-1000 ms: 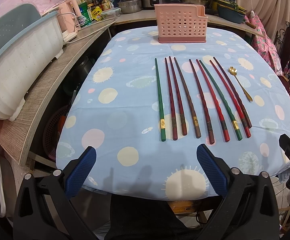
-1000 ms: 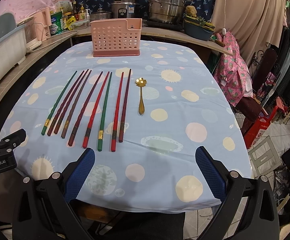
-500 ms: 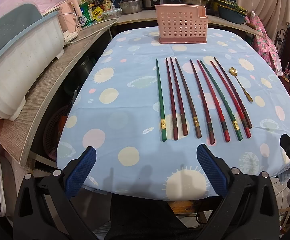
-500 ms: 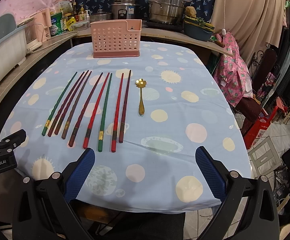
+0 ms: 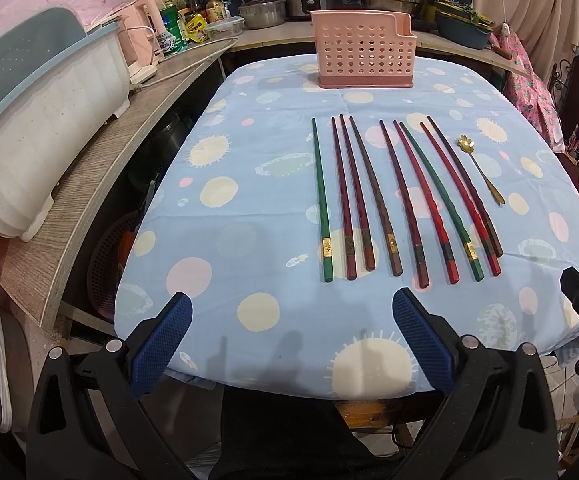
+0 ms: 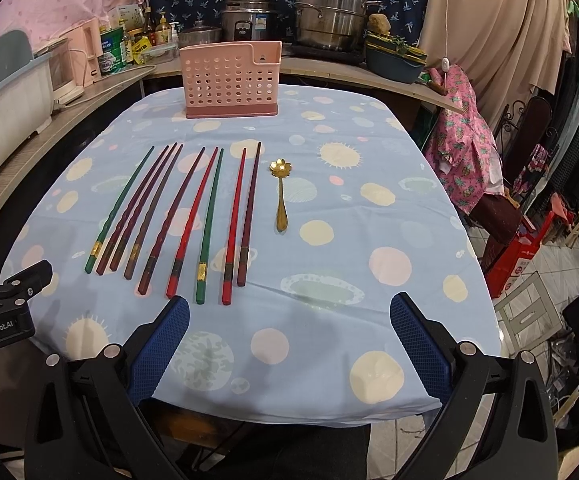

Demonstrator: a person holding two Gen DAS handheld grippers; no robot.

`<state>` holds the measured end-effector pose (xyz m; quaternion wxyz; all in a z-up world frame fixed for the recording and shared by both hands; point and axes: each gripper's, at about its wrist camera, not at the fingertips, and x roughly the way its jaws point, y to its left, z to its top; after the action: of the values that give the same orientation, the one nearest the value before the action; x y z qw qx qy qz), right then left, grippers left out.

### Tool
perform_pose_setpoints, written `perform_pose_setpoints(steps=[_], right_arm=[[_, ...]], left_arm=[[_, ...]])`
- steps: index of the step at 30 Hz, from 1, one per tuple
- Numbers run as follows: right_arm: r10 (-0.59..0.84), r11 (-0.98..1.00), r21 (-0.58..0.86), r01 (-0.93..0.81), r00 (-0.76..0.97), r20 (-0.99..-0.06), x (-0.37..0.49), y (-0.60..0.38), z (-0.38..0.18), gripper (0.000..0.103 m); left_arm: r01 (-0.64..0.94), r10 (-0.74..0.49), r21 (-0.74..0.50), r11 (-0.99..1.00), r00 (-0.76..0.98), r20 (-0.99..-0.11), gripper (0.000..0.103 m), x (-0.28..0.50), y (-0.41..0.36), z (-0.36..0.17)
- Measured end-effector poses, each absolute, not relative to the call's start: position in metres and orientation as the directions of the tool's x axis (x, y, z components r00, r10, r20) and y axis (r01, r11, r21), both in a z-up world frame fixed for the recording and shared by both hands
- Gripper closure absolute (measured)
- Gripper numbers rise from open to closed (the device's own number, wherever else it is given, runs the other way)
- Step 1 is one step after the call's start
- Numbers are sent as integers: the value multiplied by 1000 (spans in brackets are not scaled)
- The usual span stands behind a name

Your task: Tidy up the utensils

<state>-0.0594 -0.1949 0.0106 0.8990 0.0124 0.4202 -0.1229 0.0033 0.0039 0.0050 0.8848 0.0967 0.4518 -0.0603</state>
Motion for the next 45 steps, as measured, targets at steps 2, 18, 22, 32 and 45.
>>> perform_pose_setpoints(steps=[2, 18, 22, 32, 45], right_arm=[[-211, 969, -81, 232, 617, -758, -59, -195, 11, 7], [-210, 969, -75, 236, 621, -755, -59, -196, 15, 7], [-207, 969, -73, 236, 620, -757, -59, -197, 14, 7], [-193, 967, -45, 253, 601, -775, -50, -207, 4, 7], [-194, 961, -30, 277, 590, -783, -23, -223, -16, 7]], left_arm=[[194, -20, 117, 974, 586, -810, 7, 3, 4, 6], [193, -18, 118, 974, 587, -809, 7, 1, 7, 6], [194, -19, 116, 974, 583, -812, 7, 0, 7, 4], [164, -38, 61, 985, 546, -837, 8, 19, 17, -7], [157, -33, 53, 986, 498, -866, 19, 60, 18, -46]])
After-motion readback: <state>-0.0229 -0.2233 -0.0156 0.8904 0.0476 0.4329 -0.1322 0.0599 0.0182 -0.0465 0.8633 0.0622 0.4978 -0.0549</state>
